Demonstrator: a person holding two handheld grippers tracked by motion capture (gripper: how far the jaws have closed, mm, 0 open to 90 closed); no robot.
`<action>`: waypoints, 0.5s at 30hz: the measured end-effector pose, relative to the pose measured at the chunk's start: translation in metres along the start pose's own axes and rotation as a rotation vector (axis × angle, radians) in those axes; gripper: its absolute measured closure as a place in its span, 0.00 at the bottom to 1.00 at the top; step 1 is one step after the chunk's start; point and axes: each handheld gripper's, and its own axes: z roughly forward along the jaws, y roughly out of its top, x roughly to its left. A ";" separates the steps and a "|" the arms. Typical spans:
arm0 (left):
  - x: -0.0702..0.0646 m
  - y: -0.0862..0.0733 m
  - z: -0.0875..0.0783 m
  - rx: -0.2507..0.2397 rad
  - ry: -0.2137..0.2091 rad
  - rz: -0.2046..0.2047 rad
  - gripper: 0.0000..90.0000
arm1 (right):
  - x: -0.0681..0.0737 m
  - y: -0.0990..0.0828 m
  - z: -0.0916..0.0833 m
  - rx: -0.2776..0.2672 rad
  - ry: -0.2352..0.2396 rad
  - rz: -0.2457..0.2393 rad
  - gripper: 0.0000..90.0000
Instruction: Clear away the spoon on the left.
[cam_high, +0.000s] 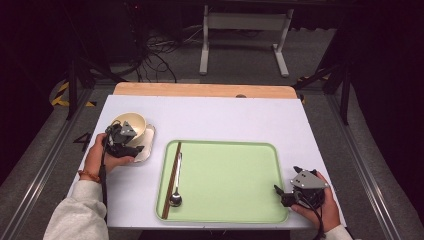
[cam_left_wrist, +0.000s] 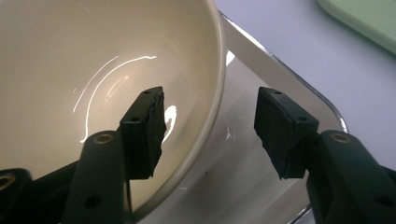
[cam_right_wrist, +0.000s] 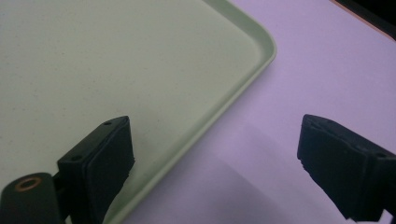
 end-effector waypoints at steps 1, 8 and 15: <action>-0.001 0.000 -0.001 -0.006 0.004 0.000 0.55 | 0.000 0.000 0.000 0.001 -0.001 0.000 0.12; 0.001 -0.001 -0.001 -0.001 0.008 0.030 0.80 | 0.000 0.001 0.002 0.000 0.007 0.006 0.12; 0.004 -0.003 -0.001 -0.007 0.023 0.017 0.92 | -0.001 0.005 0.006 -0.007 0.001 0.006 0.12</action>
